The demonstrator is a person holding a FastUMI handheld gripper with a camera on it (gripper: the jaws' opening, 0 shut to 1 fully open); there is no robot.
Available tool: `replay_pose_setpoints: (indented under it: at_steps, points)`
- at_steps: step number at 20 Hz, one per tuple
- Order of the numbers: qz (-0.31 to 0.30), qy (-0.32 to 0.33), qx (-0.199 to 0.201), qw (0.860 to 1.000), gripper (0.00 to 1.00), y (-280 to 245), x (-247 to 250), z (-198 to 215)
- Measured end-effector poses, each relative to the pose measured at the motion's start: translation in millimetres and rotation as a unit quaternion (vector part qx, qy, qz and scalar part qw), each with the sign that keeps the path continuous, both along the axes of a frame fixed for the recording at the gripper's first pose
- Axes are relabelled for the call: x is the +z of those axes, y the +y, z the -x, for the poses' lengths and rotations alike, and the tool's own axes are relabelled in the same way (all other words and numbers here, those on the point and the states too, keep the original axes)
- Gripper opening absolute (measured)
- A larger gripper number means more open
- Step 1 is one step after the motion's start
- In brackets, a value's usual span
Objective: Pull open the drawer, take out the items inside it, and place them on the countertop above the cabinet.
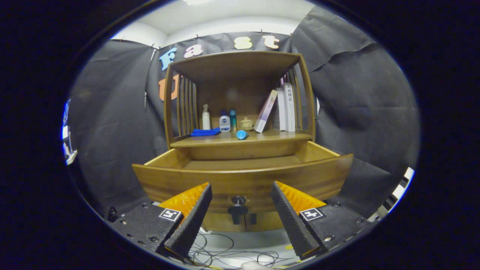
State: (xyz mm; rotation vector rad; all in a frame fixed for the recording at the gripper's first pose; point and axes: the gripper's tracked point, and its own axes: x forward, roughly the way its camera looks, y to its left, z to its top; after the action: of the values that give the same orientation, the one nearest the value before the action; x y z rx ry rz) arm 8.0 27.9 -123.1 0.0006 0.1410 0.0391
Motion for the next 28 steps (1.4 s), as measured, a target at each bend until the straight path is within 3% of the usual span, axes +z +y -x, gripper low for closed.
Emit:
replay_pose_setpoints:
  at_steps: [9,20,28]
  points:
    - [0.022,0.033,-0.001,0.999,1.0,5.5,-43.6,-17.2]
    - [0.043,0.023,-0.031,0.998,1.0,0.3,-44.6,-62.1]
    - [0.042,0.017,-0.02,0.999,0.99,1.8,-41.8,-80.2]
